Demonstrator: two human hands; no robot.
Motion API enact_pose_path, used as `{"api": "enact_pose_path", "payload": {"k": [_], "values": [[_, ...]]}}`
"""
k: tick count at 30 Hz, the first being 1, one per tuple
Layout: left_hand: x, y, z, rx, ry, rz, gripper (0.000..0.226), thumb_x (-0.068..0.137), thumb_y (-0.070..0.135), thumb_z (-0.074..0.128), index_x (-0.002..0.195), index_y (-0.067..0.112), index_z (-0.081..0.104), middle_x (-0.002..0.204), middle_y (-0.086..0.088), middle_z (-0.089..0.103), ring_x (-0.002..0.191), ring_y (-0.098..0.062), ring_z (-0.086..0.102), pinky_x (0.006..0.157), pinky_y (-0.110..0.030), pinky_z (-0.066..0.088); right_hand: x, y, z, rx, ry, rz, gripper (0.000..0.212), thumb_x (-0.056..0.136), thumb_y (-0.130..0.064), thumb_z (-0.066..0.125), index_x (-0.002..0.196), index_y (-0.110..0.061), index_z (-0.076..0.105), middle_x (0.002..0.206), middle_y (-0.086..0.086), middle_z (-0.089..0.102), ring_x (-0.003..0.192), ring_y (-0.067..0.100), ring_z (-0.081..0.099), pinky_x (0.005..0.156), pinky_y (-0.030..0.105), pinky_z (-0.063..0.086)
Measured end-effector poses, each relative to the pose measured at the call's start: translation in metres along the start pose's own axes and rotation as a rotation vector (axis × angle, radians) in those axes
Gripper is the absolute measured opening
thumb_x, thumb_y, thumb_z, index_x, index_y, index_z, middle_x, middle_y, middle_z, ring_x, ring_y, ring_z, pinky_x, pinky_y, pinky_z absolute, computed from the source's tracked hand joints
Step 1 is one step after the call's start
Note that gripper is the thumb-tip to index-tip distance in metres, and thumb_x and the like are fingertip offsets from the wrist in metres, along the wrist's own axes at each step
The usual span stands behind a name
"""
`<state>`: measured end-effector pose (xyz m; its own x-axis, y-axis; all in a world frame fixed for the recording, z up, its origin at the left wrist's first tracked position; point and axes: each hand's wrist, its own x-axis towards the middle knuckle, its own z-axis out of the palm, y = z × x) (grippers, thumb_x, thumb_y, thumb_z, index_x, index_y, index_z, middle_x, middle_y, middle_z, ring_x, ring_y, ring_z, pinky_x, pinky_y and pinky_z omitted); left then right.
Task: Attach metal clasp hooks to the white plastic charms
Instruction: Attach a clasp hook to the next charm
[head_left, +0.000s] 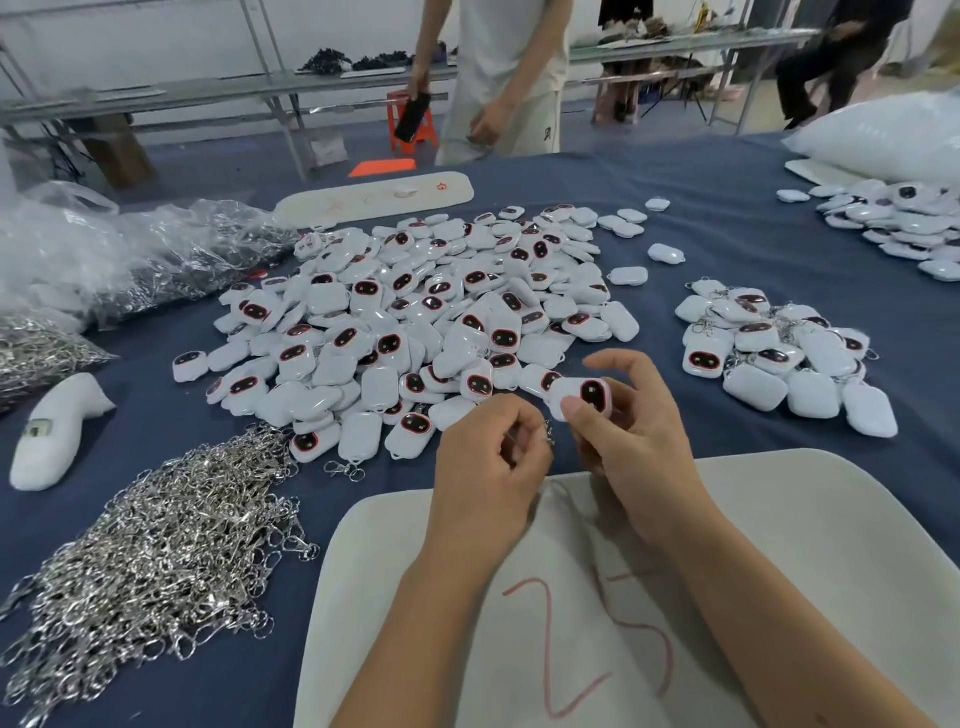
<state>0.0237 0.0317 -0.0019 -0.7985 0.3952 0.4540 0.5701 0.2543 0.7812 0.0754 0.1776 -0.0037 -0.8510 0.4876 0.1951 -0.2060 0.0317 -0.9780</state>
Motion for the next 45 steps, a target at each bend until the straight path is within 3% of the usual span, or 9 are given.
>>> {"api": "enact_pose_path", "payload": {"k": [3,6,10,13,18,24,36,42,45], "values": [[0.0,0.0,-0.001,0.004,-0.028,0.035,0.01,0.084,0.016,0.062,0.078,0.024,0.06,0.074,0.008,0.061,0.068,-0.016,0.057,0.058,-0.013,0.037,-0.001,-0.003,0.0,-0.012,0.009,-0.03,0.011,0.091,-0.018,0.075,0.092,-0.013,0.065,0.069,0.001,0.052,0.062,0.016,0.045,0.053,0.024,0.043],[-0.001,0.001,-0.001,0.012,-0.058,0.068,0.01,0.084,0.015,0.061,0.08,0.024,0.06,0.076,0.007,0.06,0.069,-0.017,0.057,0.058,-0.016,0.038,-0.001,-0.005,0.0,0.062,-0.023,0.009,0.026,0.091,-0.025,0.064,0.088,-0.001,0.056,0.065,0.006,0.042,0.057,0.017,0.037,0.047,0.022,0.036],[-0.001,0.002,-0.001,0.04,-0.083,0.09,0.012,0.083,0.013,0.061,0.08,0.024,0.058,0.076,0.008,0.058,0.069,-0.018,0.055,0.058,-0.02,0.039,-0.002,-0.003,0.003,0.041,-0.02,0.056,0.008,0.102,-0.019,0.06,0.11,-0.019,0.059,0.067,-0.003,0.052,0.055,0.012,0.044,0.048,0.021,0.038],[0.0,0.003,-0.002,0.051,-0.107,0.122,0.013,0.083,0.011,0.062,0.08,0.024,0.058,0.078,0.008,0.057,0.069,-0.018,0.054,0.059,-0.026,0.041,-0.001,0.001,0.004,-0.086,0.008,0.01,0.013,0.103,-0.019,0.062,0.109,-0.029,0.059,0.069,-0.01,0.055,0.06,0.015,0.045,0.055,0.028,0.04],[-0.001,0.004,-0.002,0.073,-0.128,0.14,0.014,0.083,0.009,0.062,0.081,0.021,0.058,0.08,0.008,0.057,0.071,-0.017,0.053,0.064,-0.035,0.043,-0.001,0.001,0.005,-0.211,0.031,-0.061,0.011,0.1,-0.016,0.064,0.103,-0.027,0.064,0.067,-0.018,0.058,0.056,0.004,0.045,0.054,0.014,0.039],[-0.003,0.002,0.0,0.089,-0.116,0.121,0.015,0.085,0.009,0.063,0.08,0.022,0.057,0.079,0.007,0.058,0.071,-0.018,0.054,0.064,-0.041,0.044,-0.002,0.0,0.006,-0.249,0.06,-0.044,0.012,0.098,-0.015,0.066,0.101,-0.027,0.064,0.069,-0.019,0.061,0.056,0.001,0.048,0.054,0.01,0.04],[-0.008,0.006,0.007,0.091,-0.055,-0.049,0.016,0.083,0.007,0.063,0.075,0.019,0.061,0.069,0.009,0.059,0.064,-0.013,0.053,0.057,-0.029,0.043,-0.007,-0.003,0.011,-0.356,0.076,-0.135,0.015,0.095,-0.009,0.066,0.105,-0.019,0.059,0.083,-0.007,0.065,0.057,0.005,0.055,0.055,0.015,0.045],[-0.009,0.005,0.013,0.05,0.002,-0.178,0.02,0.092,0.011,0.065,0.073,0.018,0.059,0.068,0.005,0.062,0.062,-0.014,0.054,0.062,-0.042,0.049,-0.011,-0.002,0.015,-0.452,0.039,-0.26,0.02,0.098,-0.009,0.067,0.107,-0.022,0.054,0.071,-0.007,0.064,0.057,0.011,0.061,0.052,0.012,0.041],[-0.009,0.007,0.013,0.039,0.067,-0.13,0.016,0.092,0.012,0.065,0.078,0.018,0.06,0.073,0.005,0.061,0.07,-0.017,0.055,0.067,-0.043,0.048,-0.012,-0.002,0.013,-0.331,0.039,-0.192,0.023,0.101,-0.015,0.065,0.103,-0.032,0.05,0.073,-0.003,0.066,0.058,0.013,0.06,0.054,0.026,0.048]]}}
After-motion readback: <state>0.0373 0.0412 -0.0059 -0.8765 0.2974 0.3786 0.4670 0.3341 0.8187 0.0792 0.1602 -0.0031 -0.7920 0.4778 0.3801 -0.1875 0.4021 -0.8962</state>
